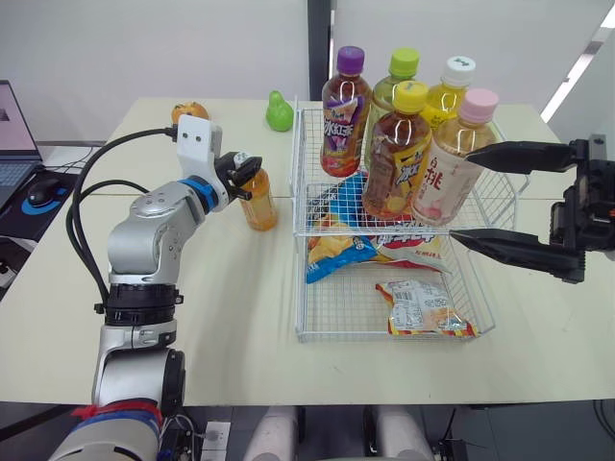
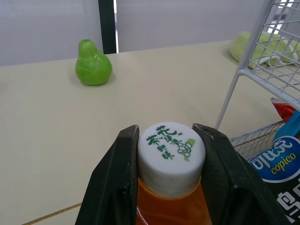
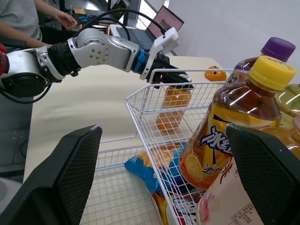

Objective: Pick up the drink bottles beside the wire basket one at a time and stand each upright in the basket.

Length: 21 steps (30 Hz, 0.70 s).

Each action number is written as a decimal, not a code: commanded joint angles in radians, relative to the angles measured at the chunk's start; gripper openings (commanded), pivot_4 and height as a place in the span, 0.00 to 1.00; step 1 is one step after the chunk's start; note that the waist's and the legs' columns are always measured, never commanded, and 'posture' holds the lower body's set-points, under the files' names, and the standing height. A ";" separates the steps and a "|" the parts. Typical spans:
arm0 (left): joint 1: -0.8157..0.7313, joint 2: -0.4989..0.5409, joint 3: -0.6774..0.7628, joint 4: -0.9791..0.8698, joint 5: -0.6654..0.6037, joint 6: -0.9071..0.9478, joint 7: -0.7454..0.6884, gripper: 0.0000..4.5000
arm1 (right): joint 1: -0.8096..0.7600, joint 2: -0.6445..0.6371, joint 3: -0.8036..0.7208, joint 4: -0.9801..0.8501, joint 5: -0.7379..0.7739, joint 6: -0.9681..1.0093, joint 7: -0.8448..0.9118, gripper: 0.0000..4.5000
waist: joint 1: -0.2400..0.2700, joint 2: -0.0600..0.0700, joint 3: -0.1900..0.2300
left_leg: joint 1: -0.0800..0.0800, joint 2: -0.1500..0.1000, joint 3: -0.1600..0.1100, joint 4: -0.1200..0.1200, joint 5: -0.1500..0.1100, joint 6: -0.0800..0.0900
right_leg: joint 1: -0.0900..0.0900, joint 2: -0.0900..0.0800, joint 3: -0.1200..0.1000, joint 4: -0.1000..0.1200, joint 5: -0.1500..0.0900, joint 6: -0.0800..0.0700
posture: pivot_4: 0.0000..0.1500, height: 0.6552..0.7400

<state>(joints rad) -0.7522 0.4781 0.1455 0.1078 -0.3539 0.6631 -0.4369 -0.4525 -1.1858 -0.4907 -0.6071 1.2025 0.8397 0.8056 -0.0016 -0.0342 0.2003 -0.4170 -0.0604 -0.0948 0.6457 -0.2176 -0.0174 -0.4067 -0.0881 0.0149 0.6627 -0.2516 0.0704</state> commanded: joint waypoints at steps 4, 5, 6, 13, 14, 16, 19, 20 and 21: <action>0.003 0.054 0.033 -0.095 -0.025 -0.004 -0.053 0.30 | 0.006 -0.010 -0.046 0.000 -0.018 -0.023 0.009 1.00 | -0.001 0.000 0.000 | 0.000 0.000 0.000 0.000 0.000 0.000 | 0.000 0.000 0.000 0.000 0.000 0.000 | 1.00 1.00; 0.002 0.065 0.039 -0.104 -0.028 0.001 -0.060 0.30 | 0.009 -0.010 -0.048 0.001 -0.020 -0.025 0.011 1.00 | -0.001 0.000 0.000 | 0.000 0.000 0.000 0.000 0.000 0.000 | 0.000 0.000 0.000 0.000 0.000 0.000 | 1.00 1.00; 0.000 0.082 0.047 -0.115 -0.036 0.007 -0.074 0.30 | 0.012 -0.010 -0.052 0.002 -0.023 -0.026 0.013 1.00 | -0.002 0.000 0.000 | 0.000 0.000 0.000 0.000 0.000 0.000 | 0.000 0.000 0.000 0.000 0.000 0.000 | 1.00 1.00; -0.115 0.272 0.108 -0.104 -0.153 0.087 -0.260 0.30 | 0.064 -0.012 -0.109 0.014 -0.062 -0.033 0.051 1.00 | -0.002 0.000 0.000 | -0.001 0.000 -0.001 0.000 0.000 0.000 | -0.001 0.000 -0.001 0.000 0.000 0.000 | 1.00 1.00; -0.133 0.301 0.110 -0.087 -0.163 0.092 -0.292 0.30 | 0.070 -0.013 -0.118 0.018 -0.063 -0.032 0.057 1.00 | -0.002 0.000 0.000 | -0.002 0.000 -0.001 0.000 0.000 0.000 | -0.001 0.001 -0.001 0.000 0.000 0.000 | 1.00 1.00; -0.179 0.354 0.114 -0.043 -0.184 0.103 -0.354 0.30 | 0.085 -0.015 -0.133 0.026 -0.071 -0.034 0.073 1.00 | -0.002 0.000 0.000 | -0.001 0.000 -0.001 0.000 0.000 0.000 | -0.001 0.001 -0.001 -0.001 0.000 0.000 | 1.00 1.00; -0.300 0.452 0.095 0.041 -0.217 0.131 -0.500 0.30 | 0.102 -0.013 -0.146 0.049 -0.092 -0.041 0.100 1.00 | -0.004 0.000 0.000 | -0.001 0.000 0.000 0.000 0.000 0.000 | 0.000 0.001 -0.002 -0.001 0.000 0.000 | 1.00 1.00; -0.356 0.473 0.085 0.072 -0.228 0.144 -0.543 0.30 | 0.107 -0.012 -0.148 0.055 -0.101 -0.044 0.108 1.00 | -0.005 0.000 0.000 | -0.001 0.000 0.001 0.000 0.000 0.000 | 0.000 0.001 -0.002 0.000 0.000 0.000 | 1.00 1.00; -0.406 0.484 0.074 0.099 -0.235 0.158 -0.575 0.30 | 0.110 -0.011 -0.147 0.058 -0.108 -0.049 0.114 1.00 | -0.005 0.000 0.000 | -0.001 0.000 0.001 0.000 0.000 0.000 | 0.000 0.001 -0.002 -0.001 0.000 0.000 | 1.00 1.00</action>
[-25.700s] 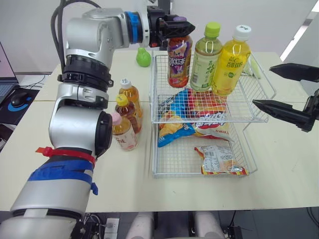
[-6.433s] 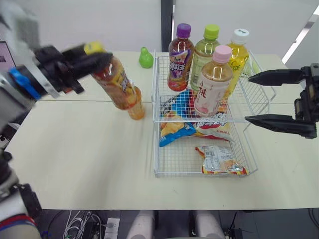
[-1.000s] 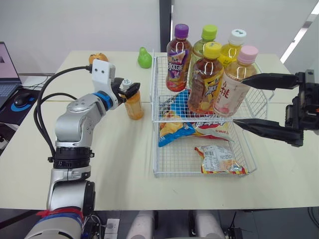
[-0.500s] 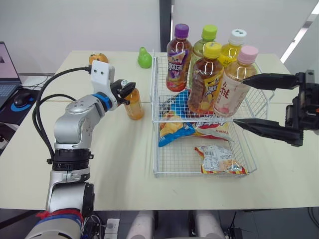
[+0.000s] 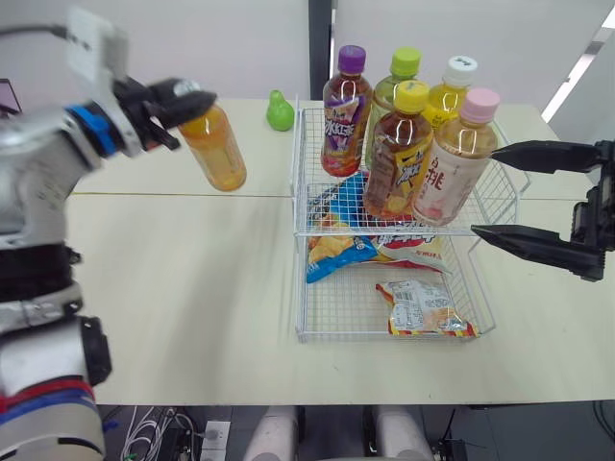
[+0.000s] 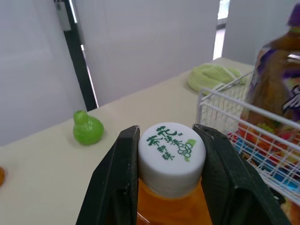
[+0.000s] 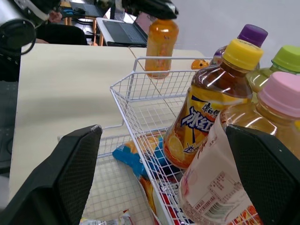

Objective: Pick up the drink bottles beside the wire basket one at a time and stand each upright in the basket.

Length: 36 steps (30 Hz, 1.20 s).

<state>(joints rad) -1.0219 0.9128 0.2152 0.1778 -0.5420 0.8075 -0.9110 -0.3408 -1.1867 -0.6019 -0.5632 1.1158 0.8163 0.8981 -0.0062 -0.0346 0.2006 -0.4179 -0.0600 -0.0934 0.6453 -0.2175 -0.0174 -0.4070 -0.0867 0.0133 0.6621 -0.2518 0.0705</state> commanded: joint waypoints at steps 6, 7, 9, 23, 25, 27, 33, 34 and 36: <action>-0.404 0.075 -0.066 0.176 -0.053 0.074 -0.269 0.30 | -0.011 -0.009 -0.043 0.042 -0.029 -0.033 0.039 1.00 | 0.000 0.000 0.000 | -0.001 0.000 0.002 0.000 0.000 0.000 | 0.001 0.000 -0.001 -0.001 0.000 0.000 | 1.00 1.00; -0.424 0.076 -0.073 0.191 -0.047 0.076 -0.285 0.30 | -0.010 -0.009 -0.045 0.044 -0.030 -0.034 0.041 1.00 | -0.002 0.000 0.000 | -0.001 0.000 0.002 0.000 0.000 0.000 | 0.001 0.000 -0.001 -0.001 0.000 0.000 | 1.00 1.00; -0.480 0.073 -0.084 0.222 -0.046 0.088 -0.316 0.30 | -0.002 -0.009 -0.055 0.048 -0.032 -0.034 0.050 1.00 | -0.006 0.000 0.000 | 0.000 0.000 0.003 0.000 0.000 0.000 | 0.000 0.000 0.000 0.000 0.000 0.000 | 1.00 1.00; -0.624 -0.085 -0.206 0.176 -0.080 0.233 -0.426 0.30 | 0.024 -0.002 -0.067 0.049 -0.048 -0.049 0.078 1.00 | -0.022 -0.001 0.001 | 0.000 0.000 0.003 0.000 0.000 0.000 | 0.000 0.000 0.001 0.002 -0.001 0.001 | 1.00 1.00; -0.568 -0.125 -0.221 0.129 -0.066 0.184 -0.402 0.30 | 0.020 0.001 -0.061 0.047 -0.046 -0.052 0.073 1.00 | -0.022 0.000 0.001 | 0.000 0.000 0.002 0.000 0.000 0.000 | 0.000 0.000 0.002 0.002 -0.001 0.001 | 1.00 1.00; -0.531 -0.172 -0.213 0.109 -0.072 0.167 -0.375 0.30 | 0.016 0.002 -0.056 0.044 -0.041 -0.053 0.067 1.00 | -0.022 -0.001 0.001 | 0.000 0.000 0.000 0.000 0.000 0.000 | 0.000 0.000 0.002 0.001 -0.001 0.001 | 1.00 1.00; -0.482 -0.211 -0.232 0.133 -0.037 0.095 -0.378 0.30 | 0.021 0.000 -0.060 0.038 -0.039 -0.047 0.057 1.00 | -0.025 -0.001 0.001 | -0.002 0.000 -0.001 0.000 0.000 0.000 | -0.002 0.000 0.003 0.001 -0.001 0.001 | 1.00 1.00; -0.474 -0.213 -0.243 0.133 -0.025 0.080 -0.386 0.30 | 0.021 0.000 -0.060 0.037 -0.039 -0.047 0.055 1.00 | -0.025 -0.001 0.001 | -0.002 0.000 -0.001 0.000 0.000 0.000 | -0.002 0.000 0.003 0.001 -0.001 0.001 | 1.00 1.00; -0.462 -0.219 -0.257 0.138 -0.011 0.066 -0.394 0.30 | 0.022 0.000 -0.060 0.036 -0.038 -0.046 0.053 1.00 | -0.024 0.000 0.001 | -0.002 0.000 -0.001 0.000 0.000 0.000 | -0.002 0.000 0.002 0.001 -0.001 0.001 | 1.00 1.00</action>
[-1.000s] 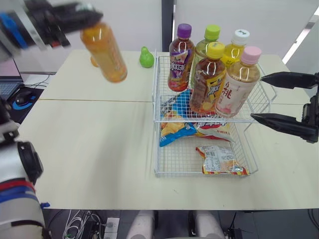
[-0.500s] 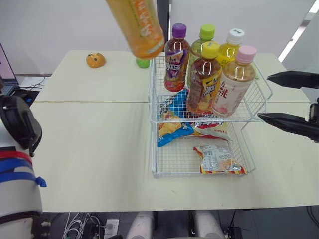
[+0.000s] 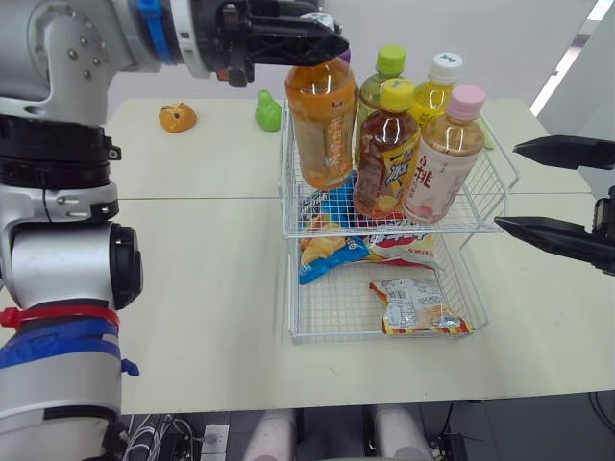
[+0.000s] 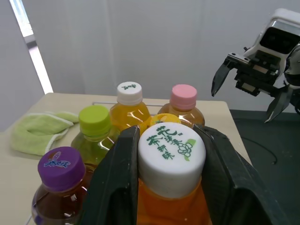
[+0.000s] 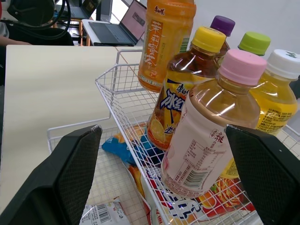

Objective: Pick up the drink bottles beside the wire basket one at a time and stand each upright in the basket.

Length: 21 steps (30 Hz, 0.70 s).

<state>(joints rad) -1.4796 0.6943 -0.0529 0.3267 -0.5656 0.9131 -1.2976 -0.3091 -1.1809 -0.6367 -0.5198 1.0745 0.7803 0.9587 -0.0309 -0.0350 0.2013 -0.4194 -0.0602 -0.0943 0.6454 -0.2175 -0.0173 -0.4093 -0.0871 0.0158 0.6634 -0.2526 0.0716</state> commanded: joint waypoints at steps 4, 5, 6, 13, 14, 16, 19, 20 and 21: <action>0.021 -0.022 -0.005 -0.008 0.024 -0.039 -0.003 0.30 | -0.010 -0.007 -0.025 -0.009 0.002 -0.010 -0.009 1.00 | 0.002 0.000 0.000 | 0.000 0.000 0.000 0.001 0.000 0.000 | 0.001 0.000 0.000 0.000 0.000 0.000 | 1.00 1.00; 0.028 -0.025 -0.007 -0.010 0.024 -0.035 -0.004 0.30 | -0.011 -0.007 -0.025 -0.009 0.003 -0.010 -0.010 1.00 | 0.002 0.000 0.000 | 0.000 0.000 0.000 0.001 0.000 0.000 | 0.001 0.000 0.000 0.000 0.000 0.000 | 1.00 1.00; 0.033 -0.029 -0.008 -0.009 0.027 -0.034 -0.002 0.30 | -0.012 -0.008 -0.024 -0.010 0.003 -0.010 -0.011 1.00 | 0.002 0.000 0.000 | 0.000 0.000 0.000 0.001 0.000 0.000 | 0.001 0.000 0.000 0.000 0.000 0.000 | 1.00 1.00; 0.061 -0.057 -0.028 0.008 0.055 -0.057 0.007 0.30 | -0.010 -0.009 -0.029 -0.012 0.005 -0.007 -0.012 1.00 | 0.002 0.000 0.000 | 0.000 0.000 0.000 0.000 0.000 0.000 | 0.001 0.000 0.000 0.000 0.000 0.000 | 1.00 1.00; 0.066 -0.061 -0.036 0.006 0.063 -0.068 0.004 0.30 | -0.009 -0.009 -0.030 -0.012 0.005 -0.007 -0.013 1.00 | 0.002 0.000 0.000 | 0.000 0.000 0.000 0.000 0.000 0.000 | 0.001 0.000 0.000 0.000 0.000 0.000 | 1.00 1.00; 0.070 -0.072 -0.039 0.006 0.065 -0.068 0.001 0.30 | -0.008 -0.009 -0.033 -0.012 0.006 -0.006 -0.013 1.00 | 0.002 0.000 0.000 | 0.000 0.000 0.000 0.000 0.000 0.000 | 0.001 0.000 0.000 0.000 0.000 0.000 | 1.00 1.00; 0.065 -0.087 -0.039 0.030 0.078 -0.074 0.013 0.30 | -0.007 -0.011 -0.039 -0.013 0.007 -0.003 -0.014 1.00 | 0.003 0.000 0.000 | 0.000 0.000 0.000 0.001 0.000 0.000 | 0.001 0.000 0.000 0.000 0.000 0.000 | 1.00 1.00; 0.062 -0.089 -0.036 0.040 0.077 -0.066 0.013 0.30 | -0.007 -0.012 -0.041 -0.013 0.007 -0.002 -0.015 1.00 | 0.003 0.000 0.000 | 0.000 0.000 0.000 0.001 0.000 0.000 | 0.001 0.000 0.000 0.000 0.000 0.000 | 1.00 1.00; 0.060 -0.090 -0.036 0.047 0.078 -0.064 0.008 0.30 | -0.007 -0.013 -0.042 -0.013 0.007 -0.002 -0.015 1.00 | 0.003 0.000 0.000 | 0.001 0.000 0.000 0.001 0.000 0.000 | 0.001 0.000 0.000 0.000 0.000 0.000 | 1.00 1.00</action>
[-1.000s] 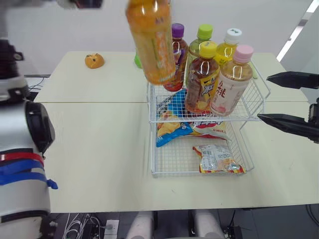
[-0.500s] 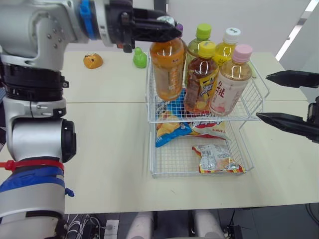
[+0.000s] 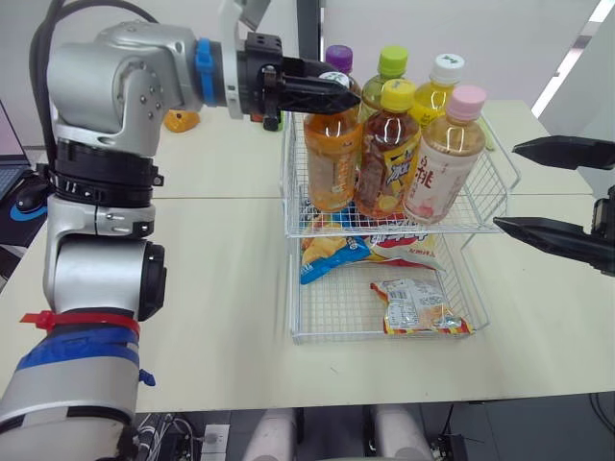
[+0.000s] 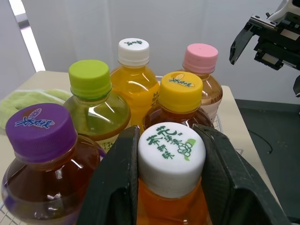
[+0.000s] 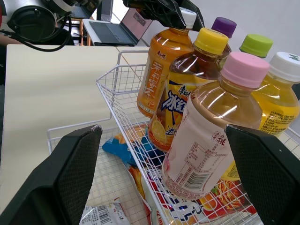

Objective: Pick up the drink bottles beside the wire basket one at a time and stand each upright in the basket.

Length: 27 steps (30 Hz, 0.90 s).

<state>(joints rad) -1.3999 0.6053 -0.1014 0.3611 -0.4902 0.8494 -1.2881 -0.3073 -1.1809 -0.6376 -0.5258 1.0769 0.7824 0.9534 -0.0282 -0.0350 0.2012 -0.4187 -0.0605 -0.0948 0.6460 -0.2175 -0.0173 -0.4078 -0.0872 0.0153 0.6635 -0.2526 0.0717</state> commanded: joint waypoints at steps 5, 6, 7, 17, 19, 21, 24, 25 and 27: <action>-0.029 -0.002 0.022 0.039 0.003 -0.010 -0.018 0.58 | -0.003 -0.015 -0.055 -0.007 0.002 0.000 -0.010 1.00 | 0.000 0.000 0.000 | 0.001 0.000 0.000 0.000 0.000 0.000 | 0.001 0.000 0.000 0.000 0.000 0.000 | 1.00 1.00; -0.035 0.000 0.026 0.046 0.001 -0.010 -0.020 0.66 | -0.002 -0.015 -0.056 -0.008 0.002 0.001 -0.010 1.00 | 0.000 0.000 0.000 | 0.001 0.000 0.000 0.000 0.000 0.000 | 0.001 0.000 0.000 0.000 0.000 0.000 | 1.00 1.00; -0.041 0.002 0.033 0.052 -0.005 -0.004 -0.026 0.72 | -0.003 -0.016 -0.057 -0.007 0.002 0.002 -0.010 1.00 | 0.000 0.000 0.000 | 0.001 0.000 0.000 0.000 0.000 0.000 | 0.001 0.000 0.000 0.000 0.000 0.000 | 1.00 1.00; -0.062 0.078 0.084 0.021 -0.053 0.064 -0.074 0.99 | -0.004 -0.024 -0.065 0.003 -0.011 0.004 -0.004 1.00 | -0.003 0.000 0.000 | 0.001 0.000 0.000 0.000 0.000 0.000 | 0.001 0.000 0.000 0.000 0.000 0.000 | 1.00 1.00; -0.069 0.103 0.087 0.020 -0.051 0.060 -0.087 0.99 | -0.005 -0.029 -0.066 0.011 -0.017 0.003 0.002 1.00 | -0.003 0.000 0.000 | 0.001 0.000 0.000 0.000 0.000 0.000 | 0.001 0.000 0.000 0.000 0.000 0.000 | 1.00 1.00; -0.077 0.129 0.101 0.020 -0.061 0.065 -0.102 0.99 | -0.009 -0.037 -0.067 0.022 -0.022 0.000 0.008 1.00 | -0.002 0.000 0.000 | 0.001 0.000 0.000 0.000 0.000 0.000 | 0.001 0.000 0.000 0.000 0.000 0.000 | 1.00 1.00; -0.093 0.176 0.117 0.030 -0.053 0.054 -0.109 0.99 | -0.019 -0.053 -0.064 0.043 -0.033 -0.007 0.022 1.00 | -0.001 0.000 0.000 | 0.001 0.000 0.000 0.000 0.000 0.000 | 0.001 0.000 0.000 0.000 0.000 0.000 | 1.00 1.00; -0.098 0.190 0.121 0.033 -0.051 0.052 -0.111 0.99 | -0.024 -0.058 -0.062 0.050 -0.037 -0.009 0.026 1.00 | -0.001 0.000 0.000 | 0.001 0.000 0.000 0.000 0.000 0.000 | 0.001 0.000 0.000 0.000 0.000 0.000 | 1.00 1.00; -0.105 0.236 0.132 0.040 -0.034 0.037 -0.107 0.99 | -0.039 -0.072 -0.056 0.072 -0.048 -0.017 0.040 1.00 | -0.003 0.000 0.000 | 0.001 0.000 0.000 0.000 0.000 0.000 | 0.001 0.000 0.000 0.000 0.000 0.000 | 1.00 1.00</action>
<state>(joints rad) -1.4710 0.8011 -0.0072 0.4066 -0.5292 0.9076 -1.3904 -0.3236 -1.2233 -0.6660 -0.4696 1.0399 0.7897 0.9792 -0.0309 -0.0347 0.2010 -0.4175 -0.0602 -0.0947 0.6456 -0.2176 -0.0173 -0.4072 -0.0870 0.0152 0.6634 -0.2526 0.0717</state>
